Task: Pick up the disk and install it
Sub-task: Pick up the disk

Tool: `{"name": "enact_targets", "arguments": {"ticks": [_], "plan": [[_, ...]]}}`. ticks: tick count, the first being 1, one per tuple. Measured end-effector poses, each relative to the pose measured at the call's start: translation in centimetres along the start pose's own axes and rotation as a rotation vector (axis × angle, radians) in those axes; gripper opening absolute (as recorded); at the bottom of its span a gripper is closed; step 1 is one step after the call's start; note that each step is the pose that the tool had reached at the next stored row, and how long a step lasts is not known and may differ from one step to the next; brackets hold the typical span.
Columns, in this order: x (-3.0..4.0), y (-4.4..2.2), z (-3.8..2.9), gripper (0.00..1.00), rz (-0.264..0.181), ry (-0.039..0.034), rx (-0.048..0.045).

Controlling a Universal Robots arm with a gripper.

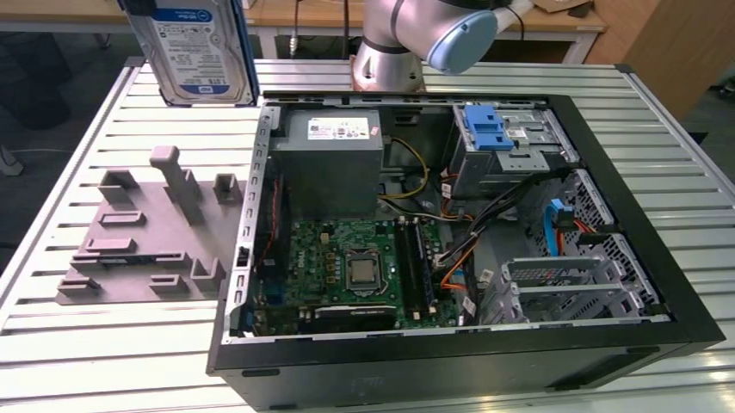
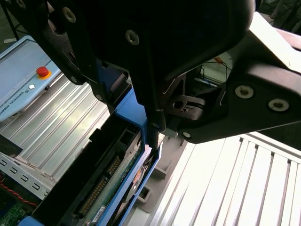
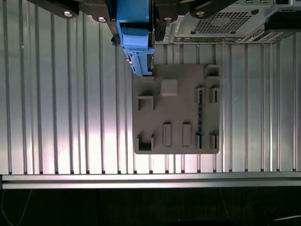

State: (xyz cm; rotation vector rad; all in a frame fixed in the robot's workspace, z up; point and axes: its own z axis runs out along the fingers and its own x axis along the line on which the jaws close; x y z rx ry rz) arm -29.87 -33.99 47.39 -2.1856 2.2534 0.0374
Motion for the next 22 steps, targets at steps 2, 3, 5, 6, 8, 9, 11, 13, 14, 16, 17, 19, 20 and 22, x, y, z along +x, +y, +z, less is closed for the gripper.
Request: {"name": "enact_targets", "arguments": {"ticks": [2,3,5,6,8,9,11,13,14,16,17,19,20,22], "plan": [[0.16,0.00,0.00,0.36,0.000,-0.0001,0.0001],[0.20,-0.01,0.00,0.36,0.000,0.0000,0.0000],[0.20,-0.01,0.00,0.36,0.000,0.0000,0.0000],[0.21,-0.01,0.00,0.36,0.000,0.0000,0.0000],[0.21,-0.07,0.00,0.36,0.000,-0.0001,0.0000],[0.21,-0.13,-0.01,0.36,0.000,0.0000,-0.0001],[0.21,-0.26,0.00,0.36,0.000,-0.0001,0.0000],[0.20,-0.38,-0.01,0.36,0.000,0.0000,0.0000],[0.20,-0.45,-0.01,0.36,0.000,0.0000,0.0001],[0.19,-0.60,-0.01,0.36,0.000,0.0000,-0.0001],[0.19,-0.67,-0.01,0.36,0.000,0.0000,0.0000],[0.19,-0.82,-0.01,0.36,0.000,0.0000,0.0000],[0.19,-0.89,-0.02,0.36,0.000,0.0000,0.0000],[0.18,-1.04,-0.02,0.36,0.000,-0.0001,0.0000]]}}
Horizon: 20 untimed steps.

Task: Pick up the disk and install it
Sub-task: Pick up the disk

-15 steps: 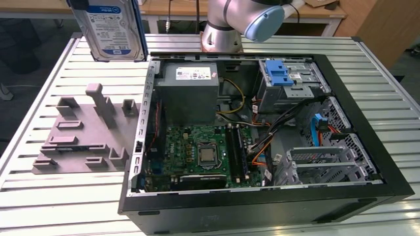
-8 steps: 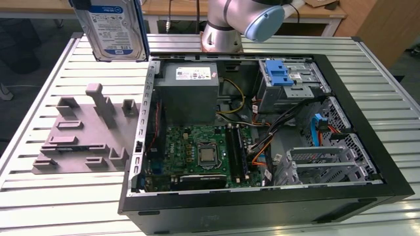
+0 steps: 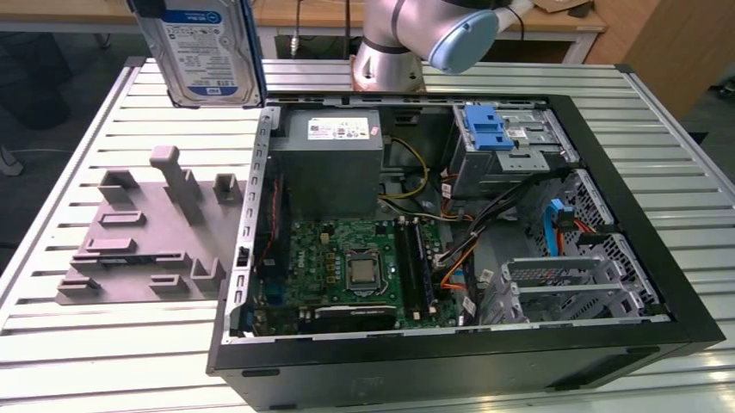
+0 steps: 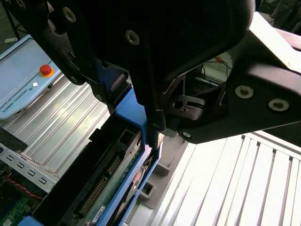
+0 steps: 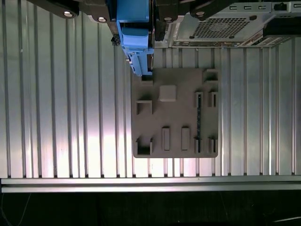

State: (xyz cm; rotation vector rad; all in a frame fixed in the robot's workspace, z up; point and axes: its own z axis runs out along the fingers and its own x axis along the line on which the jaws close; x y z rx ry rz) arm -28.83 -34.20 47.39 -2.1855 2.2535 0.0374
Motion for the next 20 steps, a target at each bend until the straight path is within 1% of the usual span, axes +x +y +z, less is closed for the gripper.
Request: {"name": "enact_targets", "arguments": {"ticks": [10,20], "plan": [[-0.02,-0.60,-0.01,0.36,0.000,0.0001,0.0000],[-0.02,-0.68,-0.01,0.36,0.000,0.0000,0.0000]]}}
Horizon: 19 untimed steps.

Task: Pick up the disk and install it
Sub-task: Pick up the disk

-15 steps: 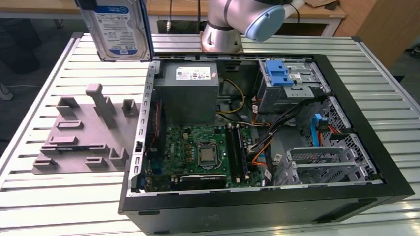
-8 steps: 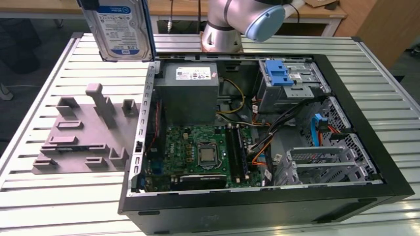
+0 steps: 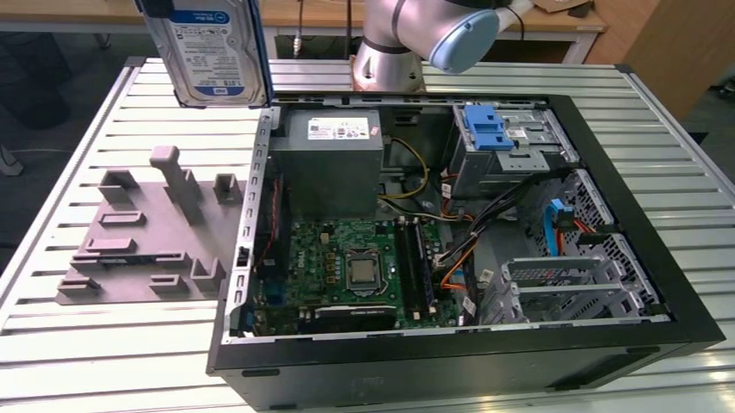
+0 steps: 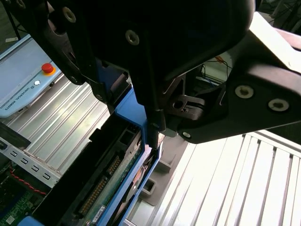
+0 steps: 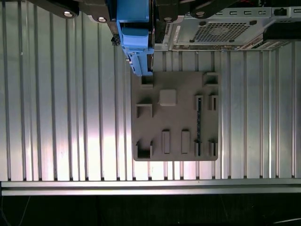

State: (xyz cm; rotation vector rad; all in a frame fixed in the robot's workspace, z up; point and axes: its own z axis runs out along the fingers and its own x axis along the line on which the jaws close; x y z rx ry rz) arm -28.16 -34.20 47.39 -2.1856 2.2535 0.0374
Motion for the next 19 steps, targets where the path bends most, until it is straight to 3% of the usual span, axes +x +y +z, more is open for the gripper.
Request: {"name": "enact_targets", "arguments": {"ticks": [11,15,19], "plan": [[-0.01,-0.22,0.00,0.36,0.000,0.0000,0.0000],[0.00,-0.61,-0.01,0.36,0.000,0.0000,-0.0001],[0.45,-0.80,-0.02,0.36,0.000,-0.0001,0.0001]]}}
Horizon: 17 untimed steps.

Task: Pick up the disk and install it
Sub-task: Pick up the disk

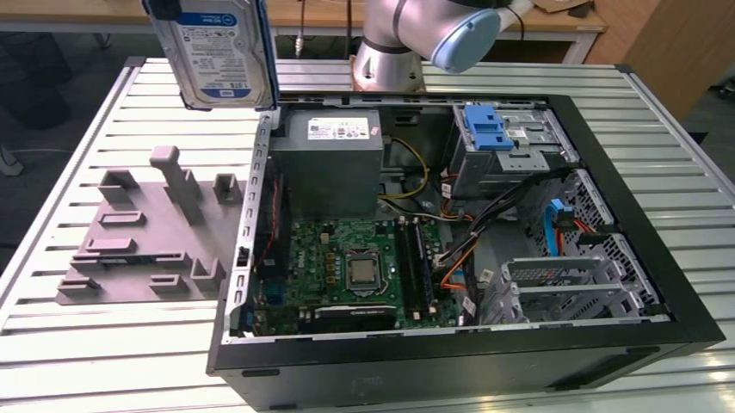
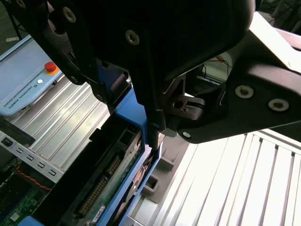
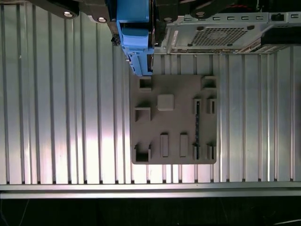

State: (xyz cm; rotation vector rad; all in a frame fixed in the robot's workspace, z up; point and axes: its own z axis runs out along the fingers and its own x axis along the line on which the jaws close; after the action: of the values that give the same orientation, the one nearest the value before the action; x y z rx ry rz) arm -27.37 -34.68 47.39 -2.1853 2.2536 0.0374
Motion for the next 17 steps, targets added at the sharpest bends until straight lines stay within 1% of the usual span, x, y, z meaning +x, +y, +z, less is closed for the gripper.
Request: {"name": "enact_targets", "arguments": {"ticks": [7,10,15,17], "plan": [[1.42,-0.10,-0.03,0.36,0.001,0.0001,0.0000],[1.56,-0.32,-0.03,0.36,0.001,0.0001,-0.0001],[1.57,-1.07,-0.05,0.36,0.001,0.0002,-0.0001],[1.56,-1.26,-0.05,0.36,0.001,0.0000,0.0000]]}}
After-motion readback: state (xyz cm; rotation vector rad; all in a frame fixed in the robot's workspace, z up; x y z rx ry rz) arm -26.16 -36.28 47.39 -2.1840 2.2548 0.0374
